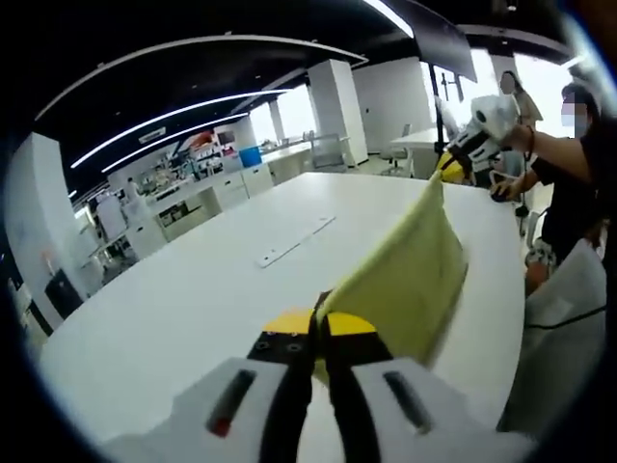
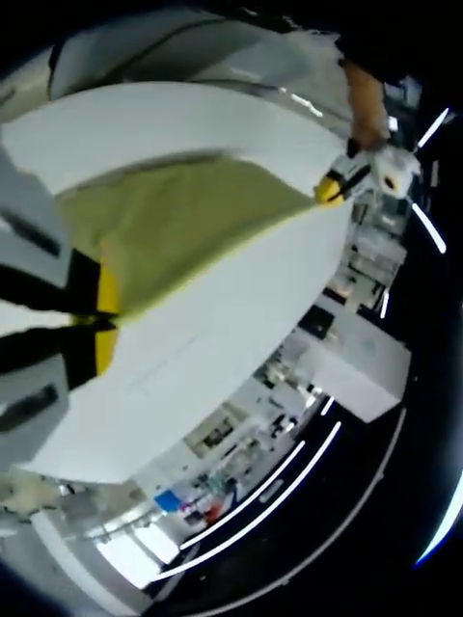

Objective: Fold the garment on the visible template until the final outline fits inside the template.

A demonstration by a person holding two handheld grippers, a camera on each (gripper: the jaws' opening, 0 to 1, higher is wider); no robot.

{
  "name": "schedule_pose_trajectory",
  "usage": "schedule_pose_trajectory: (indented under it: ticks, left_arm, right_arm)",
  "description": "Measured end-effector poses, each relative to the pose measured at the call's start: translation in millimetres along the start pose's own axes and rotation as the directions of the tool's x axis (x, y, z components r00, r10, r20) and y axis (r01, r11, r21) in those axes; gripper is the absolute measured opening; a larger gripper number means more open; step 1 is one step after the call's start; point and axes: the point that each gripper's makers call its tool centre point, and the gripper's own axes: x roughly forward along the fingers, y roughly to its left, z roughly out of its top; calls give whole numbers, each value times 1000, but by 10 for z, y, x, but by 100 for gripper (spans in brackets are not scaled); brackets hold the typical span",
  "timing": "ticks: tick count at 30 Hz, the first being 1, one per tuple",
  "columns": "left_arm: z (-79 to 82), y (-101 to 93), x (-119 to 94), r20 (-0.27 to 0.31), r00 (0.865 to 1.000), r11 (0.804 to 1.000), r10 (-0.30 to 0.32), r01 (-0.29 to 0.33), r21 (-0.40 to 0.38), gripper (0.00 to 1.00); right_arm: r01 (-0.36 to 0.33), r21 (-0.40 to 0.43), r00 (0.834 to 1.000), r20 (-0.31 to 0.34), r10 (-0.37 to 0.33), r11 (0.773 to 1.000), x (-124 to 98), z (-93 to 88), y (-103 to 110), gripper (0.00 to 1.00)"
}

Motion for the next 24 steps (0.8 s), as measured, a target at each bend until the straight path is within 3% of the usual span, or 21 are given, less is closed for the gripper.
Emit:
schedule_pose_trajectory:
  ticks: [8, 13, 24]
  left_arm:
    - [-99, 182, 284, -35, 999, 998, 11, -13, -64, 0]
    - [-194, 289, 441, -56, 998, 996, 17, -21, -83, 0]
    - [-434, 412, 831, -118, 993, 990, -2, -15, -137, 0]
  right_arm:
    - [34, -48, 998, -47, -36, 998, 263, -76, -107, 0]
    - [53, -38, 997, -57, -55, 998, 459, -139, -154, 0]
    - [48, -31, 987, -150, -52, 998, 942, -420, -153, 0]
